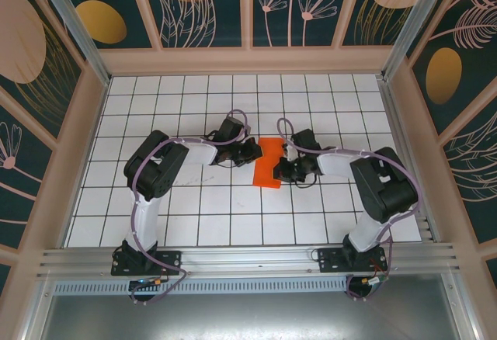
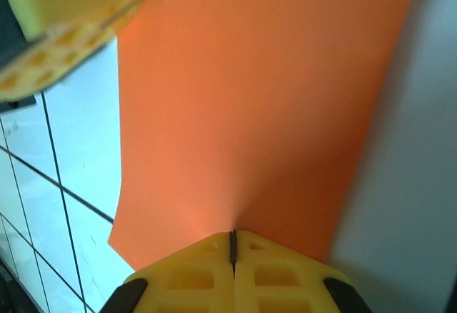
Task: Fold a paper plane with a square sheet of paper (pick it up from the middle)
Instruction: Fold a square sheet of paper at the center of the table, then rotate the square sheet of paper at the center of the table.
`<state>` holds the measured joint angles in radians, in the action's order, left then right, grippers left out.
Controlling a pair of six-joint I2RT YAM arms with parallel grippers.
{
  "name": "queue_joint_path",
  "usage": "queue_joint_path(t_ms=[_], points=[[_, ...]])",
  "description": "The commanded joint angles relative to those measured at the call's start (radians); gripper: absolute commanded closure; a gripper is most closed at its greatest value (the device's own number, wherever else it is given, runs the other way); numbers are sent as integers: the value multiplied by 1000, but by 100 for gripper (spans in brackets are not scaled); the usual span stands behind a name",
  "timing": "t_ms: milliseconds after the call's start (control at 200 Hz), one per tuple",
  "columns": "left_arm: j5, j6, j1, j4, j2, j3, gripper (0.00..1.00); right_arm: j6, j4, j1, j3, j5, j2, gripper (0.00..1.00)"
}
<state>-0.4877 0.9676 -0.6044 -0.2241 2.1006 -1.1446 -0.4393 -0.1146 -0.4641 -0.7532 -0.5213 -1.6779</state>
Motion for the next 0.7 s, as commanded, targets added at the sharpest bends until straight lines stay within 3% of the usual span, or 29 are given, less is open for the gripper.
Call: queue_joint_path(t_ms=[0, 225, 405, 696], points=[[165, -9, 6, 229, 102, 71, 100, 35, -184, -12, 77, -10, 50, 100], [161, -13, 6, 236, 95, 50, 100, 20, -230, -13, 52, 14, 151, 100], [123, -19, 23, 205, 22, 30, 100, -56, -188, 23, -33, 103, 209, 100], [170, -9, 73, 200, -156, 99, 100, -131, -72, 67, -138, 105, 112, 100]])
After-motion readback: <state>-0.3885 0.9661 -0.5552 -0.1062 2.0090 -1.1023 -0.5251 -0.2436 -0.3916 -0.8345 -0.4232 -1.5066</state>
